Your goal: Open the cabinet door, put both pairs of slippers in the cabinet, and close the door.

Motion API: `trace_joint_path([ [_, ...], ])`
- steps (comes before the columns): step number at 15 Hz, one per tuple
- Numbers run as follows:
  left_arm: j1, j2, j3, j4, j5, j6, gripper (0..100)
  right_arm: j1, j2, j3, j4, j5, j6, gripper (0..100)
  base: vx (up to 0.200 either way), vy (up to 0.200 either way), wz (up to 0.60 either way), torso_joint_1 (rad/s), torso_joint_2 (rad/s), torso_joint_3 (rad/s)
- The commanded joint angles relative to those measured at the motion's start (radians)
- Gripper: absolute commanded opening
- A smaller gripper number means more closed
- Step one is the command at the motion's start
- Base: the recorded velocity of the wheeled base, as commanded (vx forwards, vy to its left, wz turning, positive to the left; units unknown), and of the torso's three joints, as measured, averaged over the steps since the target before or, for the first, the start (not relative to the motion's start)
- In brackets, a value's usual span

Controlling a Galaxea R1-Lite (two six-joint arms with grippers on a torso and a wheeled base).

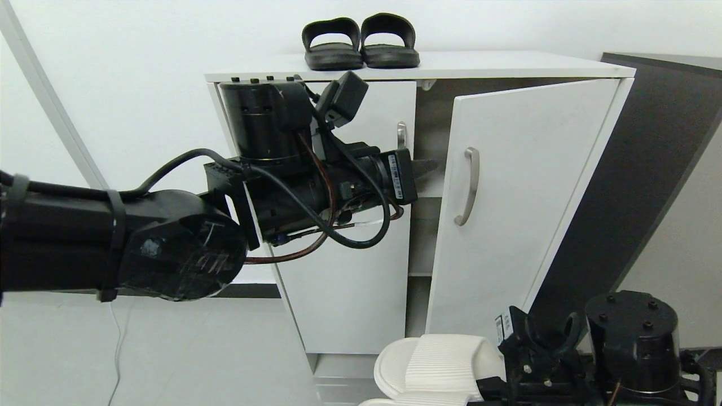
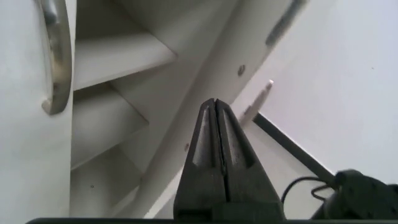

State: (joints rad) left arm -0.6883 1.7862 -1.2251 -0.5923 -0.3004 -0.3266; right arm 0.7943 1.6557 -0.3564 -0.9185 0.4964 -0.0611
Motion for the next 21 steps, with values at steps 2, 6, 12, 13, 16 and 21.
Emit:
trace_joint_path([
  [2, 0.01, 0.085, -0.079, 0.006, 0.011, 0.003, 0, 0.01, -0.002, 0.007, 0.0, 0.001, -0.002, 0, 0.0, 0.0, 0.0, 0.0, 0.0, 0.0],
  [6, 0.03, 0.157, -0.139, 0.009, 0.03, -0.002, 0, 0.019, -0.002, 0.016, 0.0, 0.001, -0.006, 0, 0.0, 0.0, 0.0, 0.0, 0.0, 0.0],
  [12, -0.046, 0.133, -0.083, -0.021, 0.03, 0.004, 0, 0.033, -0.002, 0.033, -0.002, 0.001, -0.008, 0, -0.2, 0.0, 0.0, 0.002, 0.0, 0.006],
  [13, -0.085, 0.133, -0.073, -0.049, 0.032, 0.006, 0, 0.034, -0.002, 0.033, -0.002, 0.001, -0.009, 0, -0.2, 0.0, 0.0, 0.007, 0.0, 0.002],
  [16, -0.097, 0.122, -0.057, -0.089, 0.032, 0.004, 0, 0.034, -0.002, 0.034, -0.002, 0.001, -0.011, 0, 0.0, 0.0, 0.0, 0.0, 0.0, 0.0],
  [21, -0.002, 0.091, -0.05, -0.09, 0.095, 0.004, 0, 0.026, 0.004, 0.017, -0.008, -0.009, -0.005, 0, 0.0, 0.0, 0.0, 0.0, 0.0, 0.0],
])
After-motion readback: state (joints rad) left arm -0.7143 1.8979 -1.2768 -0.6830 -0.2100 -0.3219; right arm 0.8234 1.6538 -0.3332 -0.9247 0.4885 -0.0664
